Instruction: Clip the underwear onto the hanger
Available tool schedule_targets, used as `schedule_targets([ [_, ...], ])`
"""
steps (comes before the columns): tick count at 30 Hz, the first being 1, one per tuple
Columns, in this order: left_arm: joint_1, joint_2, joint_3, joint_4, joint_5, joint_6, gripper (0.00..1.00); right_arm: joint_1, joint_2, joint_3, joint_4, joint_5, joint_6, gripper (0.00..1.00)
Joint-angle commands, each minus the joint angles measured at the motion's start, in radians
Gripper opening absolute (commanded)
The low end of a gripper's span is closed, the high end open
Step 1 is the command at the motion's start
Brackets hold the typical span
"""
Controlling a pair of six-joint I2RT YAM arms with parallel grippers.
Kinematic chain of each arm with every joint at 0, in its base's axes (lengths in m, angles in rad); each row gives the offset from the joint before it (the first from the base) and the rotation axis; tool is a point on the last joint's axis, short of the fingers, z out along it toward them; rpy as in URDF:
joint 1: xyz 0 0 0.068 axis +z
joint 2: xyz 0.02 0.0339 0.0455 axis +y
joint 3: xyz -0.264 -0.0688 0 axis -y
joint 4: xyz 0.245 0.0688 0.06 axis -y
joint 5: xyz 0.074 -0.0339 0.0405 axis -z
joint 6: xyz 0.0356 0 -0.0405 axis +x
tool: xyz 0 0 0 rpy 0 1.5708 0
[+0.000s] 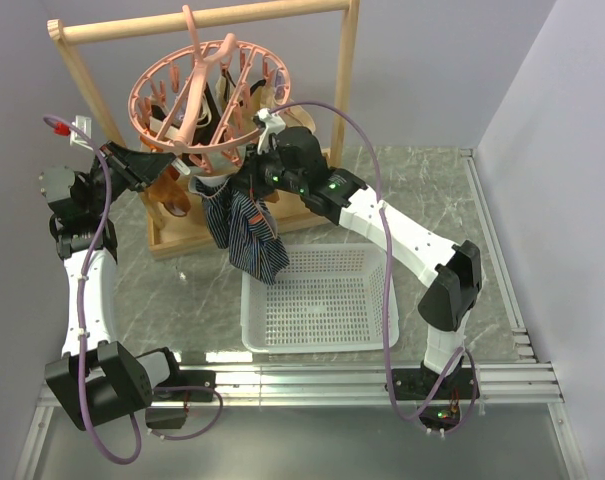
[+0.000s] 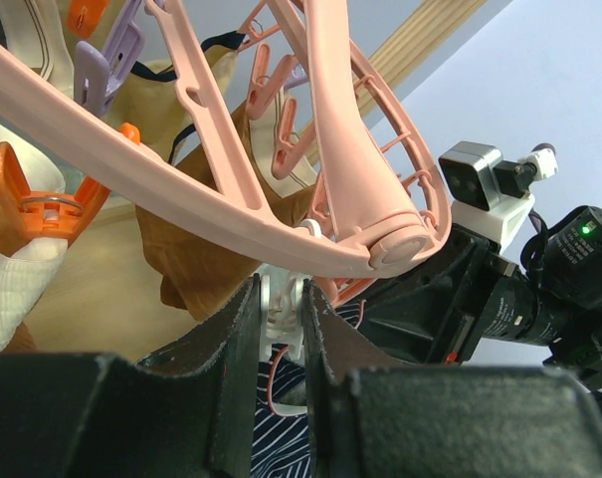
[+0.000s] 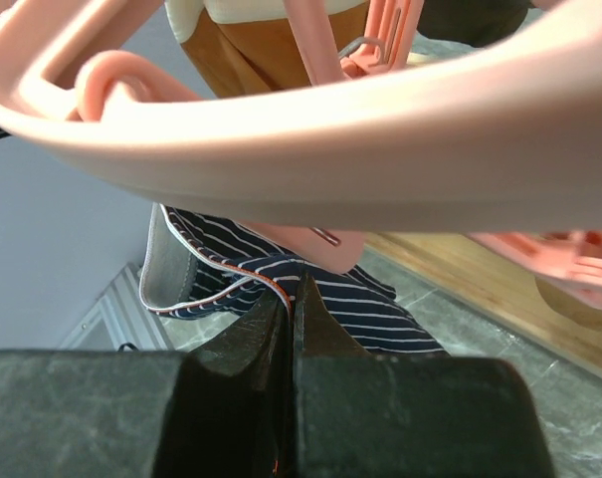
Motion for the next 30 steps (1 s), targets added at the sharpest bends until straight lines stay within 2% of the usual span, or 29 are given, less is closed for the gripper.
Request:
schedule_targets([
  [1,-0.007,-0.005,0.012,0.012,0.027,0.037,0.00,-0.008,-0.005,0.055,0.045,-0.018,0.025,0.00],
  [15,-0.021,-0.008,0.003,0.009,0.029,0.067,0.00,-0.010,0.009,0.087,0.051,-0.023,0.061,0.00],
  [30,-0.019,-0.002,0.001,0.048,0.038,0.027,0.00,-0.027,0.032,0.065,0.048,-0.021,0.065,0.00],
])
